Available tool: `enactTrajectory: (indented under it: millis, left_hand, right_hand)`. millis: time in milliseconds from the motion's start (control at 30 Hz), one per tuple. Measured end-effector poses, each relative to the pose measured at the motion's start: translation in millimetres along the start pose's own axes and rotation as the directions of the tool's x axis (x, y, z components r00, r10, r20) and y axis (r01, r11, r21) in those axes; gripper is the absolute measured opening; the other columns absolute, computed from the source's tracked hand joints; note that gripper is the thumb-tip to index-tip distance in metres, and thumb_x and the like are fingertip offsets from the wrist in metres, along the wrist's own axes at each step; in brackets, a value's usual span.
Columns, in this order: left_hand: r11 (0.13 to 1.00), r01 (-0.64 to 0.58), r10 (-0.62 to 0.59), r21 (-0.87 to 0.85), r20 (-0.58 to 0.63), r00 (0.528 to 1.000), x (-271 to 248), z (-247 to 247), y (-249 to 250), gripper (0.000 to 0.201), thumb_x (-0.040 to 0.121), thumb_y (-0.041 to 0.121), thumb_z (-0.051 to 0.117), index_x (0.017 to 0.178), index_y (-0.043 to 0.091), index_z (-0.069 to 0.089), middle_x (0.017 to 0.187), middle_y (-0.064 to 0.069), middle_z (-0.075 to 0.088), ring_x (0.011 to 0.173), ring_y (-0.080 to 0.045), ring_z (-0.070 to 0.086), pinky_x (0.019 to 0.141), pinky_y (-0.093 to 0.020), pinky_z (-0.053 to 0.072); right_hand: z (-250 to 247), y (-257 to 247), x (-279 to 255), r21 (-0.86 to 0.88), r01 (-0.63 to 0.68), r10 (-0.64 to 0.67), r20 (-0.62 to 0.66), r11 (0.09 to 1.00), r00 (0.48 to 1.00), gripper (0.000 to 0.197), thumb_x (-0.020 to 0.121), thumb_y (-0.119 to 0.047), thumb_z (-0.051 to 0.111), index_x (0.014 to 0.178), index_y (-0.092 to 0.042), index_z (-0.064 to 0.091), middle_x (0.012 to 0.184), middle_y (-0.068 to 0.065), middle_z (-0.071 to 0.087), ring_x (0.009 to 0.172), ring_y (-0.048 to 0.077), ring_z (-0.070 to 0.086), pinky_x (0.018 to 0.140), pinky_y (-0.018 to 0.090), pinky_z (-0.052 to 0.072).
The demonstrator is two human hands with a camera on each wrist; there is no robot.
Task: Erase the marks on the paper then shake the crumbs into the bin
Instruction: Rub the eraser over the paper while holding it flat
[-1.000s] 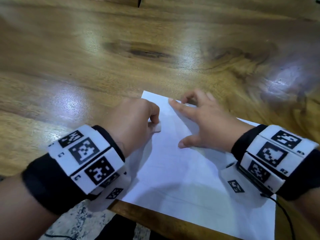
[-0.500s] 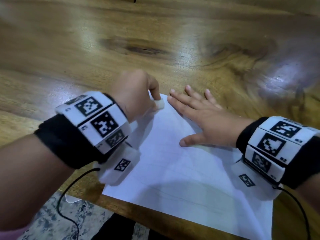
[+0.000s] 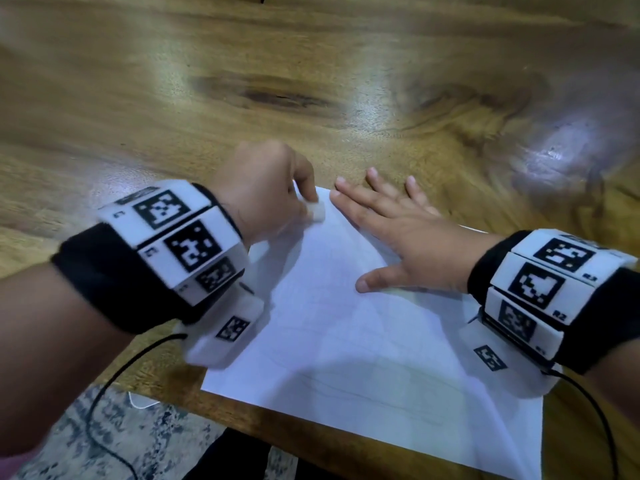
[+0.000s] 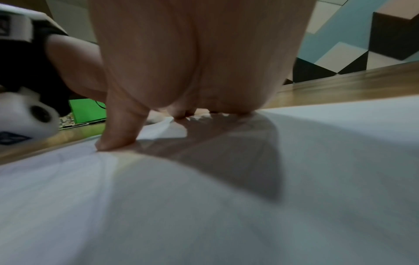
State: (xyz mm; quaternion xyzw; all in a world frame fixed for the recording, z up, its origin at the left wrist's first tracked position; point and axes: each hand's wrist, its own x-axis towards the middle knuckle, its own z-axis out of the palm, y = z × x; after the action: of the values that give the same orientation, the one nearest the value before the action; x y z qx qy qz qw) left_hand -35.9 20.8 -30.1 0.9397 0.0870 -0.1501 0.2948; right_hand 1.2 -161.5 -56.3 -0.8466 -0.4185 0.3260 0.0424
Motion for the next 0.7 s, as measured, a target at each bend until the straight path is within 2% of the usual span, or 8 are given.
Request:
enactTrajectory:
  millis: [100,233,267,433,500,600,633,700]
  left_hand:
    - [1.000,0.001,-0.001,-0.002,-0.067,0.998,2.2,3.1,3.8,0.010,0.071,0.027,0.072,0.076,0.019,0.068,0.054,0.010,0.048,0.051,-0.006,0.042,0.048,-0.019,0.031]
    - [0.994,-0.047,0.026,0.095,0.220,0.975,-17.4,5.4,-0.4,0.011,0.067,0.030,0.075,0.069,0.023,0.068,0.058,0.011,0.059,0.057,-0.005,0.052,0.051,-0.012,0.035]
    - [0.996,-0.040,0.021,0.085,0.217,0.976,-16.6,4.0,-0.1,0.011,0.066,0.030,0.075,0.071,0.023,0.068,0.059,0.010,0.059,0.057,-0.004,0.051,0.052,-0.014,0.035]
    - [1.000,-0.007,0.005,-0.025,-0.065,0.998,6.5,1.5,5.7,0.008,0.073,0.023,0.070,0.075,0.017,0.066,0.053,0.009,0.048,0.049,-0.007,0.040,0.048,-0.024,0.030]
    - [0.999,-0.030,0.031,0.010,-0.009,0.999,-1.4,5.4,1.1,0.008,0.071,0.025,0.072,0.073,0.018,0.066,0.055,0.010,0.051,0.053,-0.011,0.046,0.054,-0.024,0.034]
    - [0.996,-0.054,0.037,0.073,0.217,0.975,-19.2,5.4,-1.7,0.010,0.067,0.030,0.075,0.068,0.023,0.068,0.058,0.010,0.058,0.058,-0.008,0.053,0.056,-0.020,0.038]
    - [0.997,-0.040,0.026,0.059,0.230,0.973,-18.1,3.5,-0.9,0.011,0.066,0.030,0.076,0.069,0.023,0.068,0.058,0.010,0.059,0.058,-0.008,0.053,0.056,-0.021,0.038]
    - [1.000,-0.018,0.017,0.008,0.117,0.993,-5.0,-0.4,1.5,0.011,0.067,0.029,0.076,0.071,0.022,0.068,0.055,0.010,0.054,0.055,-0.011,0.049,0.056,-0.024,0.035]
  right_hand:
    - [0.2,-0.2,-0.1,0.005,-0.002,0.002,-0.003,1.000,1.000,0.102,0.077,-0.057,0.059,0.144,-0.036,-0.016,0.138,-0.031,-0.028,0.131,0.002,-0.034,0.105,0.035,-0.025]
    - [1.0,0.5,0.6,-0.012,-0.005,0.005,0.004,1.000,1.000,0.103,0.077,-0.058,0.058,0.143,-0.036,-0.018,0.135,-0.031,-0.031,0.131,0.002,-0.035,0.105,0.035,-0.025]
    - [1.0,0.5,0.5,-0.013,-0.006,0.006,0.008,1.000,1.000,0.103,0.078,-0.058,0.057,0.143,-0.036,-0.019,0.136,-0.031,-0.031,0.131,0.002,-0.035,0.106,0.036,-0.026]
    - [0.7,-0.3,0.4,-0.025,-0.011,0.011,0.016,1.000,1.000,0.103,0.079,-0.058,0.056,0.143,-0.034,-0.020,0.149,-0.023,-0.028,0.131,0.003,-0.035,0.106,0.037,-0.025]
    - [0.3,-0.7,0.6,-0.029,-0.014,0.014,0.023,0.999,1.000,0.103,0.079,-0.058,0.056,0.143,-0.034,-0.021,0.148,-0.023,-0.030,0.132,0.004,-0.035,0.107,0.038,-0.025]
    - [0.1,-0.8,0.0,-0.028,-0.012,0.013,0.032,1.000,0.999,0.102,0.079,-0.058,0.056,0.142,-0.035,-0.022,0.144,-0.026,-0.032,0.132,0.005,-0.036,0.107,0.039,-0.025]
    - [0.2,-1.2,-0.1,-0.028,-0.013,0.014,0.035,1.000,0.999,0.102,0.080,-0.057,0.055,0.142,-0.035,-0.022,0.146,-0.024,-0.031,0.132,0.005,-0.036,0.108,0.039,-0.025]
    - [0.0,-1.6,0.0,-0.026,-0.016,0.017,0.034,1.000,0.999,0.102,0.080,-0.057,0.055,0.143,-0.034,-0.022,0.149,-0.021,-0.029,0.130,0.004,-0.037,0.108,0.039,-0.025]
